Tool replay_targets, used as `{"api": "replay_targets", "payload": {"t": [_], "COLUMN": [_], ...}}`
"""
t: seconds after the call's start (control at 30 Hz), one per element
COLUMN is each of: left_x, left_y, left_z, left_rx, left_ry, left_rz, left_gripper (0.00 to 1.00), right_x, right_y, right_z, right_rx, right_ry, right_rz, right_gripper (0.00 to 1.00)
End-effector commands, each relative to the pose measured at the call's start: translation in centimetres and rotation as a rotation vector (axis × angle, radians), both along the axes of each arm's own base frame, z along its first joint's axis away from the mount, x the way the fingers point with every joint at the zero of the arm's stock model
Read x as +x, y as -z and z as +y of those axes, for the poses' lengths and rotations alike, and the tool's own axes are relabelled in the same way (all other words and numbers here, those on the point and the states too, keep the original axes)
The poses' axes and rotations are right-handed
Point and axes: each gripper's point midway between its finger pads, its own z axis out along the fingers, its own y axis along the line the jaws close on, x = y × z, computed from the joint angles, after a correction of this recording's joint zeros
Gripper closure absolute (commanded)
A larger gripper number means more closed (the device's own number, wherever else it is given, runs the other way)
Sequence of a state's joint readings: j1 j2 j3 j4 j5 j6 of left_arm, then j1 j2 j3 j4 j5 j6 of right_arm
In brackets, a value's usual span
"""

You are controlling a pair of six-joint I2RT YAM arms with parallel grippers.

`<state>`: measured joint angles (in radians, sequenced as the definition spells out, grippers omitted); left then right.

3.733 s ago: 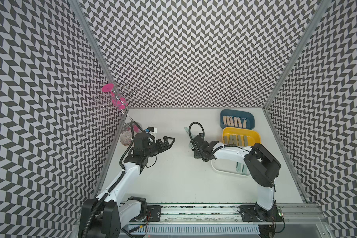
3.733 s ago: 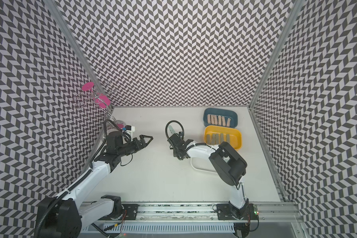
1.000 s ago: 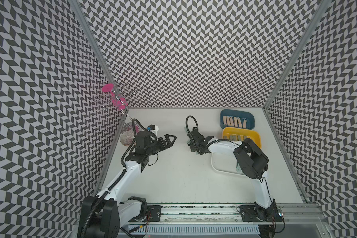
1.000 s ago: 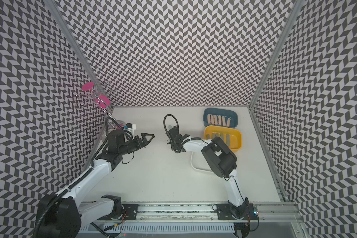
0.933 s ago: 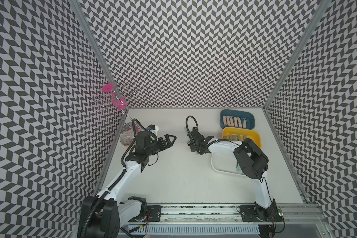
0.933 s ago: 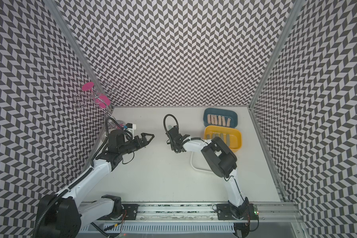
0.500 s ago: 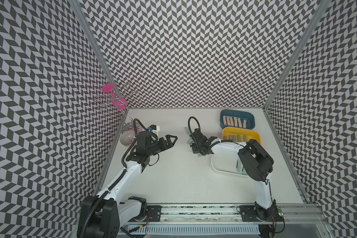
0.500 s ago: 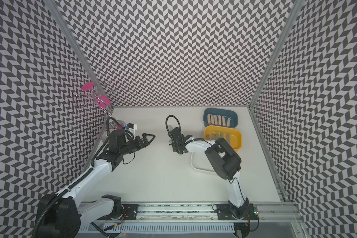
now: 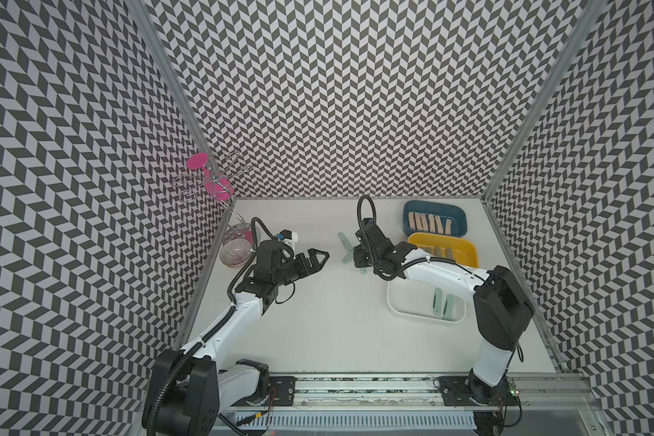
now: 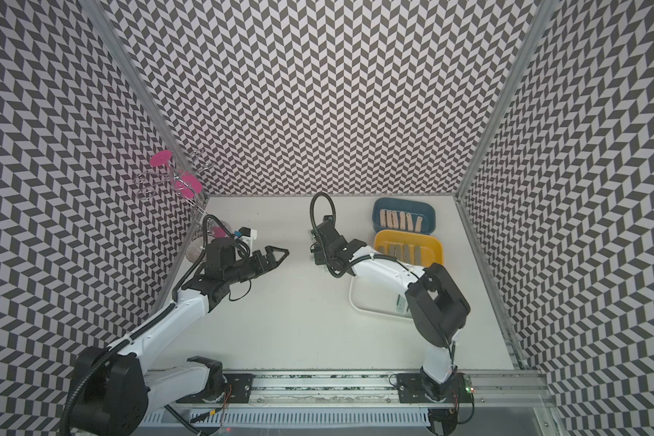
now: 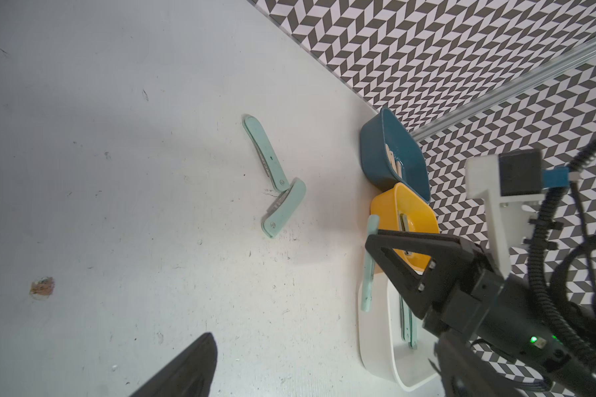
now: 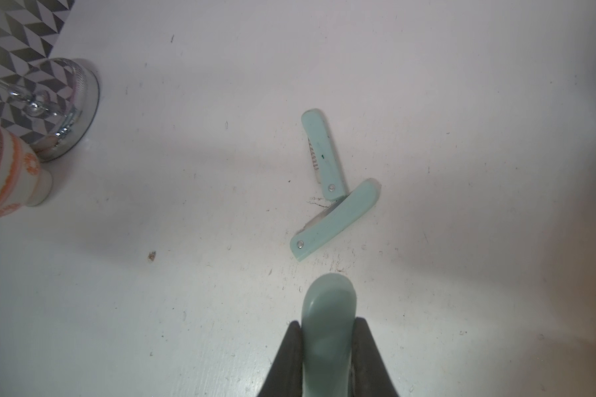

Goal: Place the fruit knives into the storage box by color
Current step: Pick up the fruit knife from the center of the board.

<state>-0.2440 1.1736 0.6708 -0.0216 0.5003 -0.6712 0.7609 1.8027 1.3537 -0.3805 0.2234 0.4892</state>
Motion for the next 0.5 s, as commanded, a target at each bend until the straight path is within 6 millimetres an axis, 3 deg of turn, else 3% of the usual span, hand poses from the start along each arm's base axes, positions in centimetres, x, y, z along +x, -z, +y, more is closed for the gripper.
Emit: {"api": "replay_targets", "payload": {"t": [0.0, 0.23, 0.47], "left_x": [1.0, 1.1, 1.0], "left_y": [-2.2, -2.3, -2.0], "left_z": [-0.8, -2.7, -4.8], "left_rx": [-0.009, -0.012, -0.02], "left_ry": [0.006, 0.043, 0.084], "left_rz": [-0.067, -0.069, -0.062], "left_gripper": [0.0, 0.0, 0.0], "right_x": [0.4, -1.0, -3.9], "right_y": [-4.8, -7.9, -7.9], "right_z": [-1.2, -6.2, -13.1], "right_rx": [0.067, 0.117, 0.119], "right_ry": [0.06, 0.17, 0.287], "right_rz": [-0.093, -0.149, -0.192], "right_gripper": [0.87, 0.88, 0.88]}}
